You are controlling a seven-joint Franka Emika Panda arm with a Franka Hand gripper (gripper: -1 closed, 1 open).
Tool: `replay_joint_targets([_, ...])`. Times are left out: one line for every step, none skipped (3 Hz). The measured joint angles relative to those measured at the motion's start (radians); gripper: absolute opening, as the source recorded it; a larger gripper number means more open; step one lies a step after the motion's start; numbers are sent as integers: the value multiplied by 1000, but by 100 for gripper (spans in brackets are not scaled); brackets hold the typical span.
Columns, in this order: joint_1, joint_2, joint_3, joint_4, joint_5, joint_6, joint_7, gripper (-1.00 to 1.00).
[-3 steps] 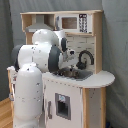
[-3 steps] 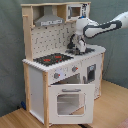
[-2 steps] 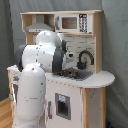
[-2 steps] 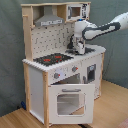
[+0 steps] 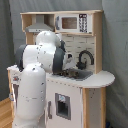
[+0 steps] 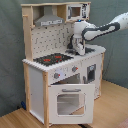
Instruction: Play with the kitchen
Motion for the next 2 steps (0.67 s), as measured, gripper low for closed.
replay_joint_targets([22, 37, -1, 7, -23, -47, 1, -100])
replay_joint_targets([24, 18, 25, 83, -27, -117, 3, -100])
